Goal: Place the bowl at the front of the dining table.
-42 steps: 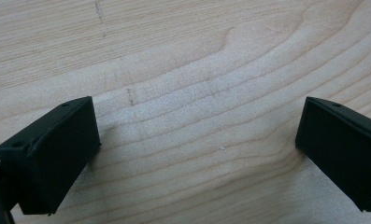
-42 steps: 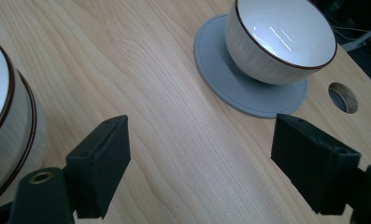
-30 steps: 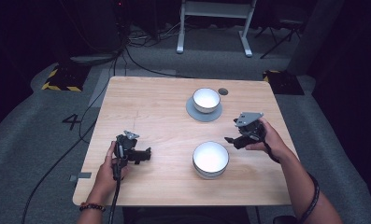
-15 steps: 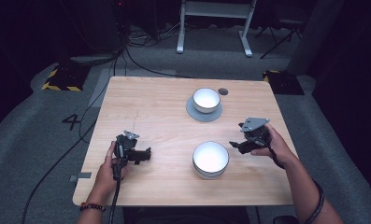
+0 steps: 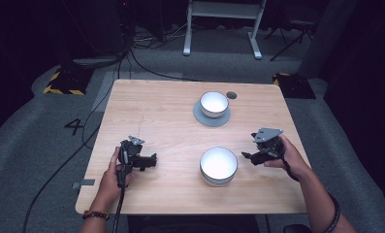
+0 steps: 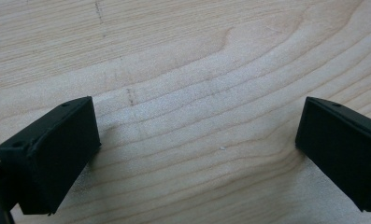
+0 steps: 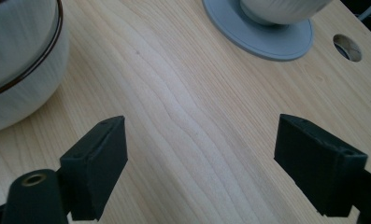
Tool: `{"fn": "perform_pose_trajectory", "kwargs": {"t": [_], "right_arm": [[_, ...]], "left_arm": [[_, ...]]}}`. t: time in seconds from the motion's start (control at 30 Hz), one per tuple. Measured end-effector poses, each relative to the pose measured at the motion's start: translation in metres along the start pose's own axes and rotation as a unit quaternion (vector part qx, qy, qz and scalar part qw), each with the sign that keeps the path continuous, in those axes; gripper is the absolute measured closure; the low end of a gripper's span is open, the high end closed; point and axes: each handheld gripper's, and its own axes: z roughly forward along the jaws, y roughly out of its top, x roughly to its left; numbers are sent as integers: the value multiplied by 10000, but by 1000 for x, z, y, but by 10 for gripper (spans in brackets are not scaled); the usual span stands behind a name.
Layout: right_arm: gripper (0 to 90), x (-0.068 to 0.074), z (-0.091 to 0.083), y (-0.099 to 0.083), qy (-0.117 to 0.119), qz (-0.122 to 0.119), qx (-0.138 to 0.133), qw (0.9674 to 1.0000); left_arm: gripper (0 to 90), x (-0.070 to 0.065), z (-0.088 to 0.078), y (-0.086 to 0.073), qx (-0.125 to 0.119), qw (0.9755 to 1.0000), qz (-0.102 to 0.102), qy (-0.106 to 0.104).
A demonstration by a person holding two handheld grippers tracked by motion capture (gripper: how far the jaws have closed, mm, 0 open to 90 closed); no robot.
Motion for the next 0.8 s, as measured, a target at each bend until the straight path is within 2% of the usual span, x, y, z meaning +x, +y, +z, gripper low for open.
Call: {"fn": "perform_pose_trajectory", "kwargs": {"t": [0.2, 0.23, 0.27, 0.33, 0.37, 0.47, 0.53, 0.6, 0.8], "right_arm": [[174, 3, -3, -7, -37, 127, 21, 9999], [174, 5, -4, -8, -32, 240, 11, 9997], [174, 3, -4, -9, -47, 153, 30, 9999], [174, 5, -5, -11, -6, 249, 0, 9997], [174, 4, -5, -13, -30, 148, 9, 9999], [174, 4, -6, -16, -64, 171, 26, 9998], [174, 8, -6, -18, -54, 366, 39, 9993], [174, 6, -6, -21, -79, 205, 97, 9997], [174, 8, -7, -31, -196, 454, 51, 9988]], "left_arm": [[0, 0, 0, 0, 1, 10000, 0, -1], [0, 0, 0, 0, 0, 10000, -1, -1], [0, 0, 0, 0, 0, 10000, -2, 0], [0, 0, 0, 0, 1, 10000, 0, -2], [0, 0, 0, 0, 1, 10000, 0, -1], [0, 0, 0, 0, 1, 10000, -1, 0], [0, 0, 0, 0, 0, 10000, -2, -2], [0, 0, 0, 0, 1, 10000, -1, -1], [0, 0, 0, 0, -5, 10000, 9, 17]]}}
